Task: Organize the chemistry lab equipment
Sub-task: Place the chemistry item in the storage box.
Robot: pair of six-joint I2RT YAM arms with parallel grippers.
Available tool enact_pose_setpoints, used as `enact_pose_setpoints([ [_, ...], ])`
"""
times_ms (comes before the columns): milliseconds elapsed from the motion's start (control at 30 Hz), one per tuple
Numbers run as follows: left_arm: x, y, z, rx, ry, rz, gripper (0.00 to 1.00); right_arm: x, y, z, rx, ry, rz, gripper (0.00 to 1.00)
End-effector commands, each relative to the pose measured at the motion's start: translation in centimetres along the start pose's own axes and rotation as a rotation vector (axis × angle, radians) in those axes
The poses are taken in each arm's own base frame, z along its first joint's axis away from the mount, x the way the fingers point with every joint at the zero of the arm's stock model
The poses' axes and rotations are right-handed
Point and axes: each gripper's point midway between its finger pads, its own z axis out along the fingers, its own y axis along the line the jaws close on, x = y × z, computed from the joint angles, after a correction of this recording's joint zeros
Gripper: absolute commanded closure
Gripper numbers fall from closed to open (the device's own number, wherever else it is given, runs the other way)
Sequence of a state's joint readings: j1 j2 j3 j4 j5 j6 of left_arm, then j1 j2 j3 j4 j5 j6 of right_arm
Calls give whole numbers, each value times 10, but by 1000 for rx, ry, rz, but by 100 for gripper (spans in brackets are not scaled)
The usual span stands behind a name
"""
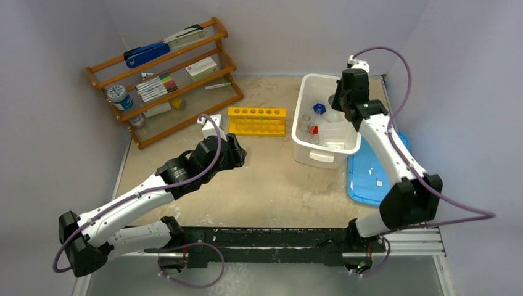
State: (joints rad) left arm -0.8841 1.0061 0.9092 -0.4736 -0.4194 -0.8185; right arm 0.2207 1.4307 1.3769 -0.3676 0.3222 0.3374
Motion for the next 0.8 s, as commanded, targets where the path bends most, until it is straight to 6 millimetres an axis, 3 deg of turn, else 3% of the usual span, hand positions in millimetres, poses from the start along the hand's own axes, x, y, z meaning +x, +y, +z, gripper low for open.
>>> enact_pose_setpoints([
  [0, -30, -16, -13, 48, -72, 5, 51, 47, -11, 37, 14, 181, -61, 100],
  [300, -31, -10, -17, 32, -84, -4, 51, 89, -25, 91, 77, 339, -117, 100],
  [600, -26, -1, -18, 16, -85, -13, 51, 109, -29, 118, 119, 418, -162, 100],
  [700, -26, 1, -17, 5, -83, -6, 50, 113, -31, 121, 130, 428, -170, 93],
  [767, -26, 1, -17, 2, -84, -3, 50, 109, -31, 119, 127, 413, -164, 80],
])
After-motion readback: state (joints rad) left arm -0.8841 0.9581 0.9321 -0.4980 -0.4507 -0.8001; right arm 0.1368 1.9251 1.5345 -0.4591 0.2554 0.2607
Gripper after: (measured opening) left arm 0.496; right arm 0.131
